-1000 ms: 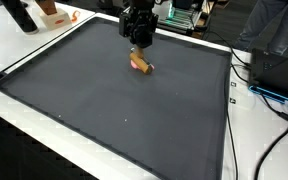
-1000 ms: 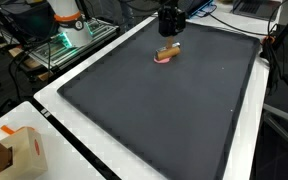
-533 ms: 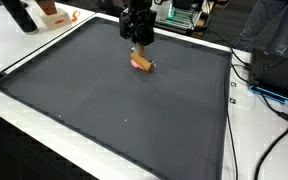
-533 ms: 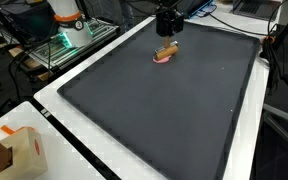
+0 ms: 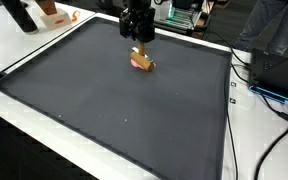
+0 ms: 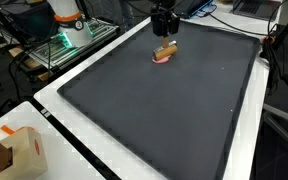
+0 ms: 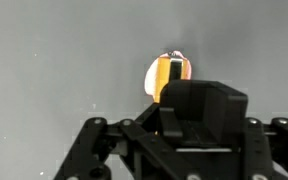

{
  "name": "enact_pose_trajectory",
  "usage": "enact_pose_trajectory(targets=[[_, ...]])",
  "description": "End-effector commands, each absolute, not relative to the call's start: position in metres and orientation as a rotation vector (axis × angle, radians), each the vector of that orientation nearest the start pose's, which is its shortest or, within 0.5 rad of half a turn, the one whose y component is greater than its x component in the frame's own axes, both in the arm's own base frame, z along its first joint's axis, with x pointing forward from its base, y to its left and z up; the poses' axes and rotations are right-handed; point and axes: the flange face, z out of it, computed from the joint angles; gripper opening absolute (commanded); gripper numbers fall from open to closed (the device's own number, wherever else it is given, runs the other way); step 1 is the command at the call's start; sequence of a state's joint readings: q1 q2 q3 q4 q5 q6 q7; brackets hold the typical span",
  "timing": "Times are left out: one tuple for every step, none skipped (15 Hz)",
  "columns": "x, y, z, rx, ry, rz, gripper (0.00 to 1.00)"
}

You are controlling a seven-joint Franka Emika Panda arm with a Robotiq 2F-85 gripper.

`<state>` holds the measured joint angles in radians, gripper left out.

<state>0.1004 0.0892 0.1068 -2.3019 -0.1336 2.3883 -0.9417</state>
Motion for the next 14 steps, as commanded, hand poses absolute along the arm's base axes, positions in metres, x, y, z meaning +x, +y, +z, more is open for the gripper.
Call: enact_pose_trajectory(targets=[[0.506,0.097,0.289,-2.630,-1.900,0.177,0.24],[0.506,0.097,0.292,-2.643,-1.904,0.187,0.24],[0.506,0.096,0.295,-2.657,-1.911,0.203,0.24],[0.505,0.097,0.297,-2.652,-1.912,0.212,0.24],[0.504,0.100,0.298,-2.626,-1.911,0.216,0.24],[0.504,0.102,0.299,-2.619,-1.916,0.223,0.24],[0.504,0.102,0.302,-2.627,-1.917,0.231,0.24],[0.504,0.104,0.305,-2.629,-1.910,0.233,0.24],[0.504,0.106,0.307,-2.630,-1.902,0.230,0.24],[0.505,0.106,0.307,-2.627,-1.920,0.234,0.74],[0.506,0.107,0.306,-2.597,-1.940,0.229,0.24],[0.505,0.106,0.306,-2.604,-1.930,0.243,0.28],[0.505,0.106,0.306,-2.594,-1.936,0.247,0.27],[0.505,0.107,0.307,-2.594,-1.938,0.246,0.23]])
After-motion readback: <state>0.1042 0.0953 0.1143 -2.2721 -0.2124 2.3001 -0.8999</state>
